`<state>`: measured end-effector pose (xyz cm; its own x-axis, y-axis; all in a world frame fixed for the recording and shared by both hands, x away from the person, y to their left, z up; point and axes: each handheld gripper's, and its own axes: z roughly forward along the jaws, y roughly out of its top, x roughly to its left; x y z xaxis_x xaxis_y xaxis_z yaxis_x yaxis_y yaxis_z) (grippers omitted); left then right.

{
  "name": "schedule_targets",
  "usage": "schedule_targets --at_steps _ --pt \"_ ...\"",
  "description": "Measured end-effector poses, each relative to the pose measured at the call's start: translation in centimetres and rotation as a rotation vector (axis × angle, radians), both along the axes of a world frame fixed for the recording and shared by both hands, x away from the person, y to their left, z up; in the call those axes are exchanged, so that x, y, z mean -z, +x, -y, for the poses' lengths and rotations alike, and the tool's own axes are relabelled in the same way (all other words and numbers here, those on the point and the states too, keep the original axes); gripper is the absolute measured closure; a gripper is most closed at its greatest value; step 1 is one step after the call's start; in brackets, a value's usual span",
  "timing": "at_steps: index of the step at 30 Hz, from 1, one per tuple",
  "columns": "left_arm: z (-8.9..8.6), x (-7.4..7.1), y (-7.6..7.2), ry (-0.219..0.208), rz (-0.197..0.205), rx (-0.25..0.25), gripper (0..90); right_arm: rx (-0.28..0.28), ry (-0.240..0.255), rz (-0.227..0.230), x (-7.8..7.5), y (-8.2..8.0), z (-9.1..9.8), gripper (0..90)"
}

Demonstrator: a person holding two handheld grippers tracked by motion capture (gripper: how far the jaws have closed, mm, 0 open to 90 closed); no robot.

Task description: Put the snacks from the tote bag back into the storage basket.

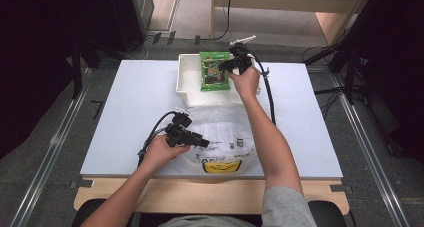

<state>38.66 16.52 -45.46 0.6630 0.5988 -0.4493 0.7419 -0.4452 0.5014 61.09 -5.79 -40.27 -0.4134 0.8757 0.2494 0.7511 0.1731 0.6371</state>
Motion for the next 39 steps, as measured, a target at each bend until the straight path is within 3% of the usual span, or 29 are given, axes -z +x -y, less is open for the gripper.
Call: schedule_targets --at_steps 21,39 --pt "-0.4 -0.1 0.2 -0.006 -0.003 -0.013 46.4 -0.109 0.033 0.033 -0.9 -5.1 -0.4 44.5" --pt "-0.7 -0.3 0.2 -0.012 0.004 -0.026 45.5 -0.223 0.078 0.081 -1.4 -11.0 0.5 44.5"
